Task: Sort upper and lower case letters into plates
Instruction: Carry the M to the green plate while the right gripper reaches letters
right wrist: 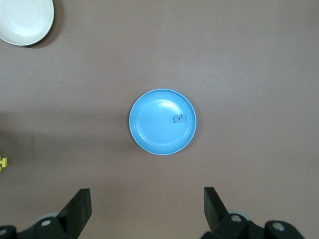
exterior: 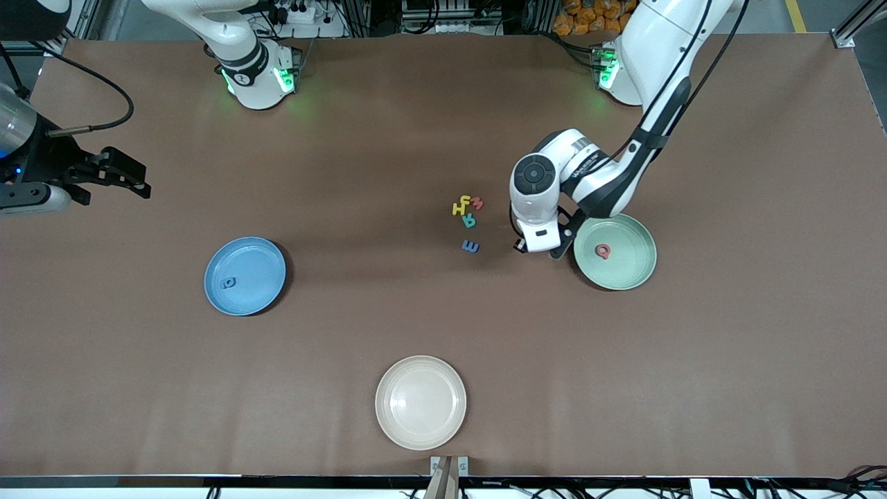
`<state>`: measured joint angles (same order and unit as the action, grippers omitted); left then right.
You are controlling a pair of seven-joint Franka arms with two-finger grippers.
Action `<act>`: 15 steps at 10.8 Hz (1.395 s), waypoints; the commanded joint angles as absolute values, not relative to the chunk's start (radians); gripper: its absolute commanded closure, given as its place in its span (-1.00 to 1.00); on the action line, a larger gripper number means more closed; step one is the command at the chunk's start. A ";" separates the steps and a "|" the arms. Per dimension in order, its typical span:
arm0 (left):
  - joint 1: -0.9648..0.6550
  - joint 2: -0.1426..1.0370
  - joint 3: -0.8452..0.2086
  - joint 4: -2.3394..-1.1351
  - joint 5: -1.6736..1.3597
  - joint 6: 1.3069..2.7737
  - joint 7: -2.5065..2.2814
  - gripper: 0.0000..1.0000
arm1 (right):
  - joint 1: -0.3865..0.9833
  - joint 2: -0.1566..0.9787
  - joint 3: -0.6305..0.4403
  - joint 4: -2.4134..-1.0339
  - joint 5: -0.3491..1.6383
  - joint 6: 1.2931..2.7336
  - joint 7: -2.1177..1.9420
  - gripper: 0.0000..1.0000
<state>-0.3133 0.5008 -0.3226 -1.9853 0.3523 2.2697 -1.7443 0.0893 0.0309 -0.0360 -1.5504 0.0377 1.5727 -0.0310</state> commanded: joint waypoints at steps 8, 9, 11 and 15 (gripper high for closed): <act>-0.184 0.377 -0.327 -2.019 0.336 2.097 -1.173 0.87 | 0.208 0.072 -0.011 -1.574 0.060 1.658 0.105 -1.00; -0.146 0.377 -0.327 -2.019 0.337 2.100 -1.064 0.87 | 0.254 0.109 -0.009 -1.569 0.057 1.690 0.170 -1.00; -0.088 0.377 -0.328 -2.034 0.339 2.123 -0.906 0.86 | 0.271 0.173 0.078 -1.569 0.045 1.785 0.236 -1.00; -0.061 0.377 -0.328 -2.051 0.347 2.151 -0.790 -0.99 | 0.391 0.306 0.104 -1.537 0.049 1.920 0.236 -1.00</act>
